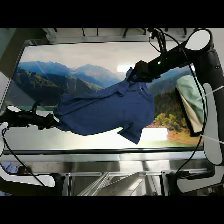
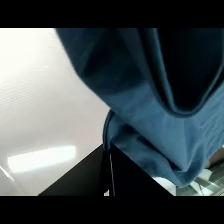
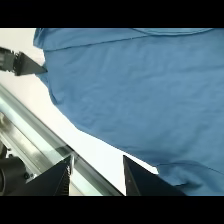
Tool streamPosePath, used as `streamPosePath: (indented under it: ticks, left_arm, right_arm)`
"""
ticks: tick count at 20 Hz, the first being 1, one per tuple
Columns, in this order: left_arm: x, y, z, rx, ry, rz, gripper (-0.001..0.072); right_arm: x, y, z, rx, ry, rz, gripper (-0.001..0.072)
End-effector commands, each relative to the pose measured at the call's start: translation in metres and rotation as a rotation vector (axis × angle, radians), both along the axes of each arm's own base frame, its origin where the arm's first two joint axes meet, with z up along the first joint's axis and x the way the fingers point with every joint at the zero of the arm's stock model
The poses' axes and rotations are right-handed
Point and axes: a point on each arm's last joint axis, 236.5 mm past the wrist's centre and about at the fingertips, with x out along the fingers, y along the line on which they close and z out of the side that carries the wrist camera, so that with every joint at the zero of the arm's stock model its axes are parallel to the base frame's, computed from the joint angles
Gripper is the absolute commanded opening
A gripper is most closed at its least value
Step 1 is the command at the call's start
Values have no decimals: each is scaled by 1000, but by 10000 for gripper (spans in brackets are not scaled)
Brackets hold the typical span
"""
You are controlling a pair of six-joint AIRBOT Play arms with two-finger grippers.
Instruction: Fold the shirts.
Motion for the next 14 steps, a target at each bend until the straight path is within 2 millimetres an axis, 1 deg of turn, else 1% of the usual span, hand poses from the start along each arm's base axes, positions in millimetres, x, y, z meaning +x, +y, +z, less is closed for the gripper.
streamPosePath:
  ticks: [1, 2, 4, 6, 7, 8, 9, 10, 11, 12, 14]
  left_arm:
    - [-9, -6, -2, 3, 1, -27, 13]
    - [-9, -2, 4, 13, -4, 4, 13]
    - [-4, 13, 28, 51, -39, 95, 13]
    - [-1, 35, 64, 119, -98, 199, 13]
    - [-3, 44, 80, 158, -112, 245, 13]
    - [-7, 52, 93, 198, -125, 285, 13]
    - [-9, 57, 104, 229, -134, 319, 13]
    - [-7, 57, 114, 245, -158, 356, 13]
    - [-4, 56, 121, 261, -189, 385, 13]
    - [-3, 52, 125, 272, -217, 401, 13]
    - [-9, 37, 125, 269, -224, 401, 13]
  right_arm:
    - [-7, -5, 0, -31, 4, 8, 366]
    - [-7, -17, -9, -91, 4, 3, 366]
    - [0, -53, -28, -230, 8, -49, 367]
    - [7, -81, -38, -242, 37, -121, 367]
    - [10, -97, -46, -231, 60, -166, 367]
    - [12, -112, -56, -226, 83, -212, 368]
    - [12, -129, -70, -224, 110, -259, 368]
    - [7, -145, -89, -216, 149, -302, 368]
    - [-2, -157, -111, -195, 202, -345, 368]
    - [-14, -166, -133, -168, 252, -372, 368]
    - [-45, -176, -179, -92, 365, -440, 369]
